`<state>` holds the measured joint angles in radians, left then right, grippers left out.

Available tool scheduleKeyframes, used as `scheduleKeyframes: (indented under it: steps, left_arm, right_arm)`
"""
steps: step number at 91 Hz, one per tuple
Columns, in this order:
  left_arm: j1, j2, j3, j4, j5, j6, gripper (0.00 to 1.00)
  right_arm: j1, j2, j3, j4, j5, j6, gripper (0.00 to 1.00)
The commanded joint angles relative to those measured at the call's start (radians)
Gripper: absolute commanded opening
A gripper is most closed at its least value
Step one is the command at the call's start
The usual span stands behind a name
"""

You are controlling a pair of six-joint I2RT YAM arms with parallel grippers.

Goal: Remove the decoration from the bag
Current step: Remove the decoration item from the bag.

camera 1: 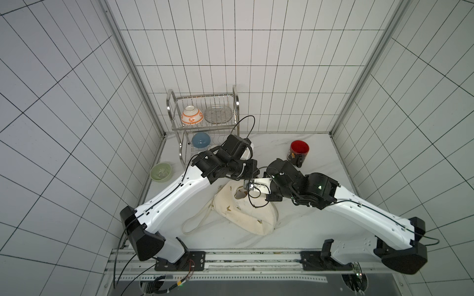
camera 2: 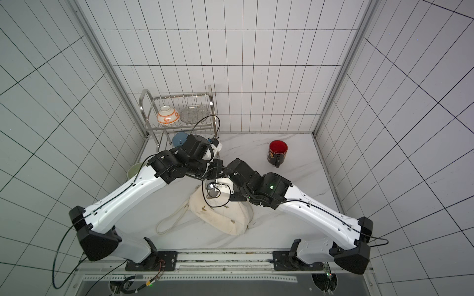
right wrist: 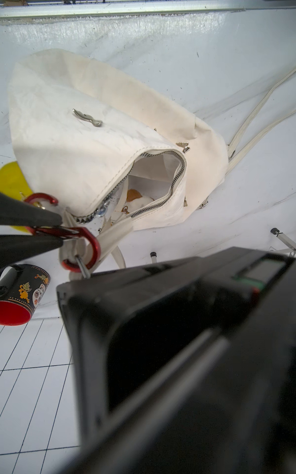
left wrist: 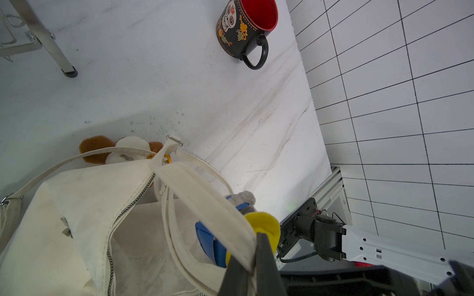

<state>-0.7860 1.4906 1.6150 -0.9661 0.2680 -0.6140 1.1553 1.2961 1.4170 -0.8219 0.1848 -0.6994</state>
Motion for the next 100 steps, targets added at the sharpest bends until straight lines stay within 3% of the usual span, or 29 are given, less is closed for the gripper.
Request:
scheduleKeyframes:
  steps: [1,28,68,88,100]
  left_arm:
    - [-0.024,0.036,0.024,0.043,0.024,0.050,0.00]
    - [-0.060,0.093,0.006,-0.032,0.070,0.185,0.00]
    - [-0.120,0.171,0.034,-0.147,0.141,0.342,0.03]
    - [-0.116,0.200,0.015,-0.120,0.245,0.294,0.05]
    - [-0.070,0.198,-0.021,-0.060,0.305,0.226,0.07]
  right_arm:
    - [0.025,0.034,0.033,0.074,0.030,0.017,0.00]
    - [0.021,0.036,-0.033,0.075,0.113,-0.057,0.00]
    - [-0.035,0.031,-0.122,0.073,0.048,-0.109,0.00]
    - [-0.045,0.028,-0.194,0.194,0.079,-0.119,0.00]
    - [-0.043,-0.028,-0.256,0.265,0.009,-0.098,0.00]
